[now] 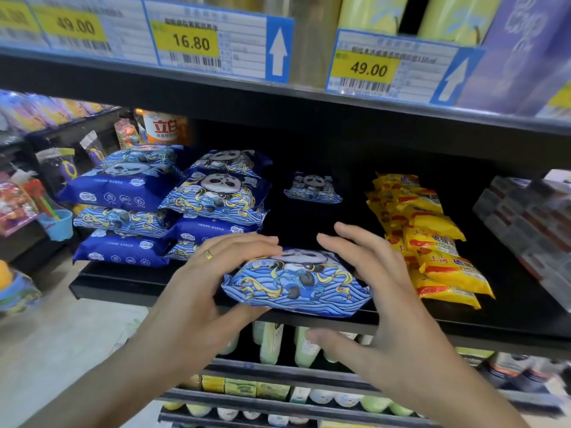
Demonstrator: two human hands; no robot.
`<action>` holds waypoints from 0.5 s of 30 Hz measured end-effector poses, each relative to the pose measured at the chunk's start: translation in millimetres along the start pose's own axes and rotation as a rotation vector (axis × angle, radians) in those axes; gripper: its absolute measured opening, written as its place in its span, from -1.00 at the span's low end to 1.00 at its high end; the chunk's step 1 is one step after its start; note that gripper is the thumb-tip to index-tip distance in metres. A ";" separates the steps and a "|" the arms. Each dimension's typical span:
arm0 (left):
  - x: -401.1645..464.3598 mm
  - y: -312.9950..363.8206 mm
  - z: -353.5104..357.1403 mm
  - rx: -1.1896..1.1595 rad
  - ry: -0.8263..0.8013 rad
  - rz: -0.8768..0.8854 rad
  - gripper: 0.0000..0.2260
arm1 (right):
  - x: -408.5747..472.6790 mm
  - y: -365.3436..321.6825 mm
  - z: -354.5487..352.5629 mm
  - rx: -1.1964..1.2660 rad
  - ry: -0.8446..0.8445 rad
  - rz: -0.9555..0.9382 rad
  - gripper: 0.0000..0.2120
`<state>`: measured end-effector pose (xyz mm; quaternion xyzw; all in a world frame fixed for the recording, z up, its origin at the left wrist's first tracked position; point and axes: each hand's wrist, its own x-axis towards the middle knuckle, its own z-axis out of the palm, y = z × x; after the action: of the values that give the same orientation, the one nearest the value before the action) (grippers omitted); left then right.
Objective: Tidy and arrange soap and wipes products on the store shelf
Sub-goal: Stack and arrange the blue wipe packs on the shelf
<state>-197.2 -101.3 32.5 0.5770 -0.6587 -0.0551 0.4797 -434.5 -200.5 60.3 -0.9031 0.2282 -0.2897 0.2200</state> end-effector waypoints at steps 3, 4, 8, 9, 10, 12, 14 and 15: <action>-1.9 1.8 4.3 -0.171 -0.030 -0.105 -0.54 | 1.8 1.7 5.0 0.176 0.025 0.056 -0.26; -2.4 2.7 5.6 -0.220 -0.041 -0.130 -0.57 | 2.3 2.1 6.3 0.282 0.023 0.092 -0.32; -3.5 5.2 8.7 -0.304 -0.057 -0.214 -0.67 | 4.2 4.4 9.6 0.442 0.004 0.155 -0.45; -3.5 5.9 9.0 -0.315 -0.069 -0.226 -0.67 | 4.5 5.0 10.4 0.454 0.006 0.163 -0.47; -3.5 6.5 9.3 -0.334 -0.080 -0.232 -0.69 | 4.8 5.7 11.0 0.469 0.009 0.172 -0.49; -2.9 7.2 9.2 -0.374 -0.095 -0.241 -0.74 | 5.0 6.2 12.5 0.496 0.012 0.187 -0.54; -1.8 6.1 8.1 -0.386 -0.108 -0.248 -0.74 | 4.9 6.4 15.0 0.541 0.014 0.206 -0.57; -1.2 5.5 7.7 -0.400 -0.118 -0.250 -0.73 | 4.9 6.5 16.3 0.574 0.018 0.223 -0.58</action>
<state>-206.6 -102.3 31.1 0.5435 -0.5850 -0.2770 0.5344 -422.6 -204.0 46.9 -0.7709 0.2368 -0.3242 0.4945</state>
